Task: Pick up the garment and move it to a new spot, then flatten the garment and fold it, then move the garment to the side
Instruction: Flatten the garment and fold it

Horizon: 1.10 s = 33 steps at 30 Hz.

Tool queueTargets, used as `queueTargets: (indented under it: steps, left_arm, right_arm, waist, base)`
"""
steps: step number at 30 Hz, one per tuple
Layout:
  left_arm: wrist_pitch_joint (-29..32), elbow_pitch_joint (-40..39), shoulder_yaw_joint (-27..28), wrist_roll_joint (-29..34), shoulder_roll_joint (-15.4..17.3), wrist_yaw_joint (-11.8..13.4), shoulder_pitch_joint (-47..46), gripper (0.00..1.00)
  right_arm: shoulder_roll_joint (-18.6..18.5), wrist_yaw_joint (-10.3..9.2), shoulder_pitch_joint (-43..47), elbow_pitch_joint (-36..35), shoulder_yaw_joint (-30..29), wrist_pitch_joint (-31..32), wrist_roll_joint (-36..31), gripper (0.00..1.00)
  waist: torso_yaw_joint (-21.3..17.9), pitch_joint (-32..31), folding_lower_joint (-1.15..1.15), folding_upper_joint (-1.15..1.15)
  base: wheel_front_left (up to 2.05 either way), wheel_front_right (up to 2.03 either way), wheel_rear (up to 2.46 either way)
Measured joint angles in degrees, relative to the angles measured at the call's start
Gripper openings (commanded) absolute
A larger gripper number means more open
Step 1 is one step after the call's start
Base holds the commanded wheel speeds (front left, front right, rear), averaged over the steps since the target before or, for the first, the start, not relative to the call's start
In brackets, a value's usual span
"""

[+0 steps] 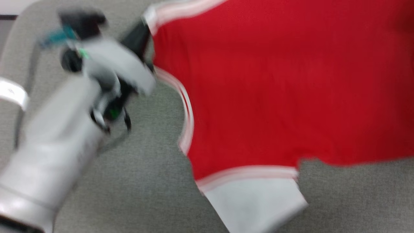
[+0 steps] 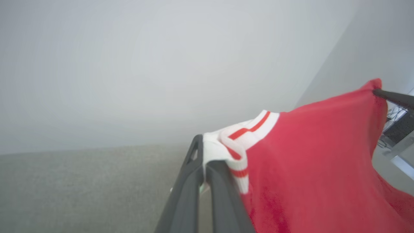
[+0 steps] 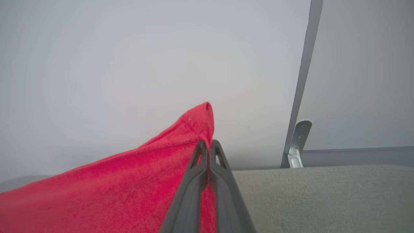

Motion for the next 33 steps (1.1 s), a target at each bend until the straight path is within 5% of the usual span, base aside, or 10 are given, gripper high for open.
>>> queueTargets:
  steps: [18,27,33]
  left_arm:
    - [-6.15,29.61,11.69,0.37,-5.68,-3.56,-39.75,0.00]
    - [-6.39,30.49,14.18,0.24,-8.42,-6.56,-32.45,0.00]
    - [-6.22,19.97,11.72,-4.63,-9.60,-6.75,-19.17,0.00]
  right_arm:
    - [5.97,0.10,-29.67,11.26,-8.16,-17.04,-9.78,0.00]
    - [5.89,0.05,-23.80,14.56,-2.60,-17.42,-6.84,0.00]
    - [3.96,0.00,-12.77,9.24,4.59,-14.97,0.82,0.00]
  waist:
    - [-6.60,7.54,0.00,0.00]
    - [-7.32,6.57,0.00,0.00]
    - [-6.84,3.93,0.00,0.00]
  base:
    - [0.00,0.00,0.00]
    - [0.00,0.00,0.00]
    - [0.00,0.00,0.00]
